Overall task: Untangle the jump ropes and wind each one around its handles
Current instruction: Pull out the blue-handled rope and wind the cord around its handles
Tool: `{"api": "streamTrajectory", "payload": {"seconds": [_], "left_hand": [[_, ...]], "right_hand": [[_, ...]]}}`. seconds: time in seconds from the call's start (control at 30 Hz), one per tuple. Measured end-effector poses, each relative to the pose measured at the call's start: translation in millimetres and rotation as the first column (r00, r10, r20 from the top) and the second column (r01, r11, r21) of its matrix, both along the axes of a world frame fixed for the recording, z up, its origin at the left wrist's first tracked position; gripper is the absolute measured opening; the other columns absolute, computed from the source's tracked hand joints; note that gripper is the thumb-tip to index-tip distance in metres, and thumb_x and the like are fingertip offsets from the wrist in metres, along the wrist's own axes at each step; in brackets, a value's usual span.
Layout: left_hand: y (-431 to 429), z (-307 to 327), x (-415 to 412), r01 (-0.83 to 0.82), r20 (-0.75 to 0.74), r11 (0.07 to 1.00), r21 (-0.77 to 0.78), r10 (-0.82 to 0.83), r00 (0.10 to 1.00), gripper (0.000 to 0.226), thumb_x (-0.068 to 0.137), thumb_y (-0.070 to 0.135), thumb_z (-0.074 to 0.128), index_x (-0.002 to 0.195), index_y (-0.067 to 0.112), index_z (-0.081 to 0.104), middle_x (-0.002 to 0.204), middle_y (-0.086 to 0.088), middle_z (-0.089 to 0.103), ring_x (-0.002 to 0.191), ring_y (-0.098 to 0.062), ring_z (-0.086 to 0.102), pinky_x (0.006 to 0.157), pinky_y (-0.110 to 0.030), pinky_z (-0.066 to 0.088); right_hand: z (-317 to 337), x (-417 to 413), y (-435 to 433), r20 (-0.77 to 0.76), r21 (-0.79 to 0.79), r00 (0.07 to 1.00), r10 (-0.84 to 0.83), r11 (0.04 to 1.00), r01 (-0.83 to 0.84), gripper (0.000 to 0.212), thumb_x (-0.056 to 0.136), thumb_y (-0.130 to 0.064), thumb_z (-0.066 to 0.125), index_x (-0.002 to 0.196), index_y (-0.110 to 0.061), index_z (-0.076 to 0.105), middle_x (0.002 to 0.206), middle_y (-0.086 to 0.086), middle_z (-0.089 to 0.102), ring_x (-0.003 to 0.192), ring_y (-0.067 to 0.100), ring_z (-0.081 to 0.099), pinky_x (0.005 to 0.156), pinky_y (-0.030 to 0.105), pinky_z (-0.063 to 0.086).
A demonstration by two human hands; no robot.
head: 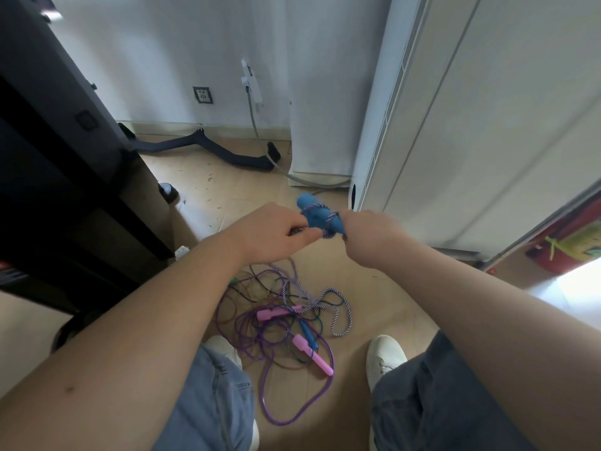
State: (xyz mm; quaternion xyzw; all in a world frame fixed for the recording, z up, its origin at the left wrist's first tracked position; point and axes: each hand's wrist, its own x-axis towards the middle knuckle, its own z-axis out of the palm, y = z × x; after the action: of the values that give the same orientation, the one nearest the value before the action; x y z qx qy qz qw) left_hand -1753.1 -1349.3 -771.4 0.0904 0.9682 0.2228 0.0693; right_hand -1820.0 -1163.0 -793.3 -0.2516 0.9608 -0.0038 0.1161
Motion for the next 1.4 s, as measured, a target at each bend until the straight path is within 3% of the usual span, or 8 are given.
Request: {"api": "streamTrajectory", "payload": {"seconds": [0.13, 0.3, 0.4, 0.5, 0.73, 1.0, 1.17, 1.4], "left_hand": [[-10, 12, -1, -0.019, -0.157, 0.999, 0.049, 0.026, 0.987, 0.049, 0.092, 0.057, 0.056, 0.062, 0.019, 0.056, 0.053, 0.004, 0.049, 0.048, -0.010, 0.042, 0.052, -0.030, 0.039], [-25, 6, -11, -0.157, -0.207, 0.988, 0.009, 0.155, 0.966, 0.062, 0.091, 0.064, 0.051, 0.054, 0.015, 0.052, 0.048, 0.003, 0.043, 0.047, -0.012, 0.039, 0.054, -0.031, 0.037], [-43, -15, -17, -0.329, 0.034, 0.928, 0.174, 0.328, 0.944, 0.068, 0.086, 0.077, 0.045, 0.058, 0.016, 0.058, 0.052, 0.001, 0.049, 0.050, -0.015, 0.044, 0.057, -0.031, 0.042], [-37, -22, -15, -0.488, 0.196, 0.767, 0.416, 0.449, 0.872, 0.024, 0.102, 0.020, 0.053, 0.077, 0.021, 0.054, 0.070, 0.008, 0.053, 0.067, -0.011, 0.050, 0.063, -0.022, 0.045], [1, -1, -6, -0.117, 0.027, 0.981, 0.157, 0.114, 0.993, 0.037, 0.106, 0.035, 0.036, 0.076, 0.028, 0.056, 0.070, 0.013, 0.056, 0.062, -0.001, 0.052, 0.057, -0.021, 0.035], [-5, 9, -4, 0.046, -0.209, 0.999, -0.027, -0.050, 0.977, 0.052, 0.094, 0.056, 0.053, 0.058, 0.019, 0.050, 0.053, 0.003, 0.047, 0.048, -0.007, 0.041, 0.051, -0.029, 0.037], [-15, -6, -8, -0.117, -0.132, 0.977, -0.180, 0.094, 0.987, 0.065, 0.096, 0.063, 0.040, 0.051, 0.016, 0.041, 0.048, 0.002, 0.039, 0.047, -0.016, 0.040, 0.052, -0.032, 0.037], [-32, -25, -13, -0.400, 0.145, 0.894, 0.202, 0.376, 0.915, 0.018, 0.102, 0.013, 0.050, 0.087, 0.010, 0.061, 0.081, 0.002, 0.060, 0.073, -0.015, 0.059, 0.060, -0.017, 0.041]], "right_hand": [[7, 6, 4, 0.124, 0.236, 0.972, 0.201, 0.945, -0.226, 0.036, 0.097, -0.015, 0.051, 0.131, -0.025, 0.052, 0.104, 0.002, 0.060, 0.084, 0.023, 0.053, 0.071, 0.035, 0.046], [18, 35, -8, 0.262, 0.049, 0.838, 0.478, 0.861, -0.506, 0.021, 0.095, -0.022, 0.059, 0.116, -0.020, 0.061, 0.091, -0.006, 0.054, 0.089, 0.020, 0.060, 0.074, 0.028, 0.042], [39, 41, -12, 0.356, -0.284, 0.813, 0.460, 0.882, -0.375, 0.013, 0.092, -0.022, 0.067, 0.102, -0.015, 0.061, 0.084, -0.006, 0.060, 0.064, 0.003, 0.056, 0.064, 0.019, 0.043], [51, 26, -4, 0.372, -0.523, 0.863, 0.341, 0.845, -0.108, 0.015, 0.092, -0.022, 0.069, 0.097, -0.013, 0.058, 0.075, -0.002, 0.061, 0.047, 0.004, 0.052, 0.050, 0.020, 0.049], [23, -18, 8, 0.224, -0.530, 0.973, -0.064, 0.829, 0.176, 0.017, 0.090, -0.018, 0.062, 0.076, -0.021, 0.054, 0.070, -0.001, 0.057, 0.060, 0.015, 0.054, 0.053, 0.027, 0.040], [-5, -1, 7, 0.277, 0.107, 0.918, 0.283, 0.941, -0.322, 0.007, 0.095, -0.018, 0.054, 0.100, -0.018, 0.059, 0.091, 0.002, 0.059, 0.082, 0.024, 0.057, 0.073, 0.029, 0.043], [16, 33, -15, 0.247, -0.027, 0.827, 0.504, 0.857, -0.514, 0.004, 0.093, -0.018, 0.056, 0.093, -0.022, 0.057, 0.082, -0.004, 0.056, 0.074, 0.019, 0.054, 0.068, 0.029, 0.042], [47, 17, -7, 0.204, -0.439, 0.935, 0.290, 0.881, -0.177, 0.014, 0.094, -0.019, 0.060, 0.082, -0.021, 0.053, 0.078, -0.004, 0.059, 0.068, 0.009, 0.054, 0.061, 0.020, 0.040]]}}
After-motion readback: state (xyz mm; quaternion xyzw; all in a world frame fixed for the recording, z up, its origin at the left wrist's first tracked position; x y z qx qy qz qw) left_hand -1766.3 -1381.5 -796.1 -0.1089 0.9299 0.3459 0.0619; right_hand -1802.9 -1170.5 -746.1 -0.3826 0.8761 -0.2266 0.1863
